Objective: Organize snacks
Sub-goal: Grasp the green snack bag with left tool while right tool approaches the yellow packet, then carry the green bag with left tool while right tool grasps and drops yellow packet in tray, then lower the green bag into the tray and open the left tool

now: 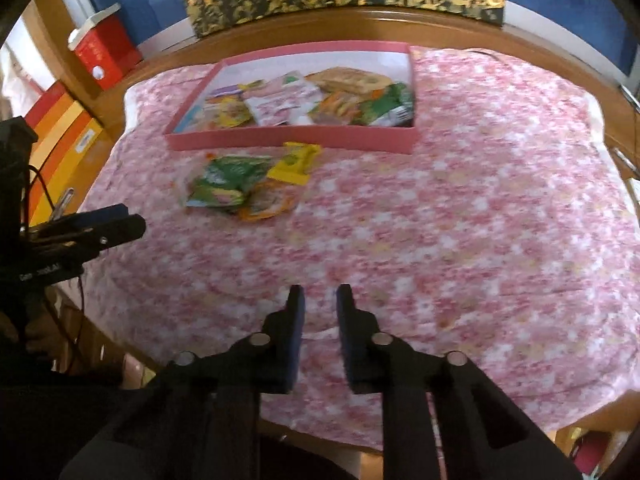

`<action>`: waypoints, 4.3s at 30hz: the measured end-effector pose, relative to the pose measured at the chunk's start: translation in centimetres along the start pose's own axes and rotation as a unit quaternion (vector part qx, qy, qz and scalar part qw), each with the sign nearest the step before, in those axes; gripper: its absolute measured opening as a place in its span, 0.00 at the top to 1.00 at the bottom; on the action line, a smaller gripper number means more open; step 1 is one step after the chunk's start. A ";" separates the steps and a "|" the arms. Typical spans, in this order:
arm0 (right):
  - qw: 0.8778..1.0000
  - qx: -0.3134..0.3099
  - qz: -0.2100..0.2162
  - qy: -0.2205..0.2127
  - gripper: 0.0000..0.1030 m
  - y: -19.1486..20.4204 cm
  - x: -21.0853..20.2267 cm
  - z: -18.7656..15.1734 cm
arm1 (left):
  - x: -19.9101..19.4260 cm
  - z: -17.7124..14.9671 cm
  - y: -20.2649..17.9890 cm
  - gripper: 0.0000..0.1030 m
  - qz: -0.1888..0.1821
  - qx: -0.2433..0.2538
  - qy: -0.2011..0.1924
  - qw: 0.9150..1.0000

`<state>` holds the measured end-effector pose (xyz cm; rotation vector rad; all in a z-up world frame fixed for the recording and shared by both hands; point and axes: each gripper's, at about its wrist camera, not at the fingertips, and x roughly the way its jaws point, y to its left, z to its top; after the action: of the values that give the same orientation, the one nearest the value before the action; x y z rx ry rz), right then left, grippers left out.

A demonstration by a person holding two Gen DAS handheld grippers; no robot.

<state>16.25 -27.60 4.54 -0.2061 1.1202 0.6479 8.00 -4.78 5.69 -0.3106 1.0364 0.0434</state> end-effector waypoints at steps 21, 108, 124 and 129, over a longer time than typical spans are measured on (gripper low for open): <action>0.993 0.092 -0.045 -0.051 0.84 -6.8 -2.9 -0.6 | 7.3 4.5 -4.1 0.40 -0.062 0.032 0.042 0.997; 0.994 -0.004 0.098 -0.044 0.96 -1.3 4.9 10.4 | 2.7 8.8 5.3 0.76 -0.059 -0.045 -0.027 0.997; 0.989 0.073 0.126 0.016 0.95 -3.1 6.6 11.9 | 4.5 6.7 4.8 0.65 -0.055 -0.052 0.039 0.996; 0.990 0.092 0.107 0.026 0.87 -3.6 6.3 12.4 | 4.0 6.7 5.2 0.76 -0.066 -0.060 0.026 0.996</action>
<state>29.59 -22.35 3.77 0.0567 1.2551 0.7271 14.68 1.62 4.22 -0.4912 1.0656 -0.0211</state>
